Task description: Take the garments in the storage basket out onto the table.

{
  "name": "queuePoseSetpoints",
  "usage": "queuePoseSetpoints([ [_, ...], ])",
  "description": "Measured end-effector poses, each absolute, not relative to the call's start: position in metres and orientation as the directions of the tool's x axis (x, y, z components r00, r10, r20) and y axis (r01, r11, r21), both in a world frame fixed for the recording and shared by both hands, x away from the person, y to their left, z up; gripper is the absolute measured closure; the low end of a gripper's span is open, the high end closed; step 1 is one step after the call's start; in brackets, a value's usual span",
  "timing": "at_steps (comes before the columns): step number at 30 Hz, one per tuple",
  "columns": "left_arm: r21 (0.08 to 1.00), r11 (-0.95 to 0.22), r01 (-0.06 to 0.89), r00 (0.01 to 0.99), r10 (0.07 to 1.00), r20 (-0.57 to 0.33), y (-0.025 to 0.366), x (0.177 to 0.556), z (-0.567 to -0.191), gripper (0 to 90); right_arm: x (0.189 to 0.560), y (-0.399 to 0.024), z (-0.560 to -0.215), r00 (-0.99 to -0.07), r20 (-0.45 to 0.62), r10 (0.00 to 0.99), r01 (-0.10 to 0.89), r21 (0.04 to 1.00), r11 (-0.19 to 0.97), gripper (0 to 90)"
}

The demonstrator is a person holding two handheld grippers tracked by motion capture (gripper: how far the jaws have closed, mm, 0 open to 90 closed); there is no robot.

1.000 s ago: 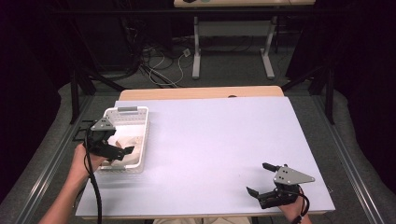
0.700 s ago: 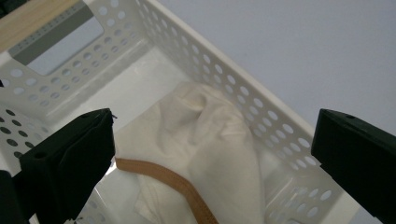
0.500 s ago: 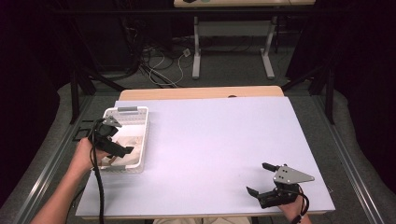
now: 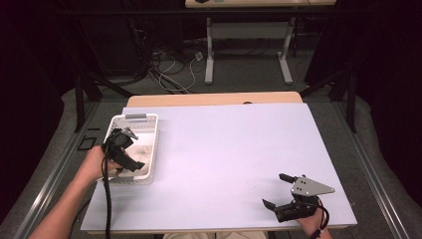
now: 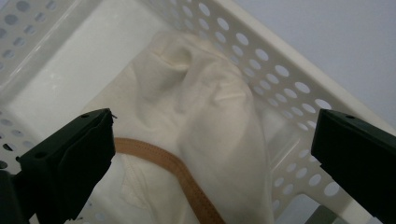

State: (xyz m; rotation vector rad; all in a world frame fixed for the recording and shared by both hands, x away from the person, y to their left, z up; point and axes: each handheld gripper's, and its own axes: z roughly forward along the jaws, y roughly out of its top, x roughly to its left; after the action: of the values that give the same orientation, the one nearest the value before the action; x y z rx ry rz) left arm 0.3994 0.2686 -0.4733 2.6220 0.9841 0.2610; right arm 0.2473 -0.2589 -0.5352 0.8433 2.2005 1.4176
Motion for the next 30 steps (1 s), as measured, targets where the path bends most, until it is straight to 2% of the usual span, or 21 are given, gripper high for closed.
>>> queuePoseSetpoints([
  [4,0.279,-0.742,0.609,0.754,0.651,0.086,0.260,0.405,-0.483,0.0,0.247,-0.259,-0.535,-0.743,-0.002,0.669,0.275,0.911,0.308,0.0],
  [13,0.202,-0.749,0.631,0.750,0.656,0.087,0.259,0.416,-0.497,0.1,0.248,-0.260,-0.535,-0.745,0.001,0.667,0.276,0.911,0.306,0.0],
  [18,0.117,-0.755,0.645,0.751,0.655,0.088,0.257,0.425,-0.508,0.1,0.248,-0.260,-0.535,-0.746,0.001,0.666,0.275,0.911,0.307,0.0],
  [22,0.098,-0.745,0.660,0.742,0.667,0.073,0.258,0.430,-0.515,0.5,0.248,-0.261,-0.536,-0.744,0.001,0.668,0.275,0.912,0.304,0.0],
  [24,0.083,-0.750,0.656,0.747,0.661,0.071,0.260,0.433,-0.516,2.2,0.248,-0.261,-0.536,-0.744,0.001,0.668,0.274,0.913,0.303,0.0],
  [30,0.076,-0.748,0.660,0.745,0.664,0.062,0.261,0.434,-0.522,14.5,0.248,-0.261,-0.536,-0.744,0.005,0.669,0.279,0.911,0.303,0.0],
])
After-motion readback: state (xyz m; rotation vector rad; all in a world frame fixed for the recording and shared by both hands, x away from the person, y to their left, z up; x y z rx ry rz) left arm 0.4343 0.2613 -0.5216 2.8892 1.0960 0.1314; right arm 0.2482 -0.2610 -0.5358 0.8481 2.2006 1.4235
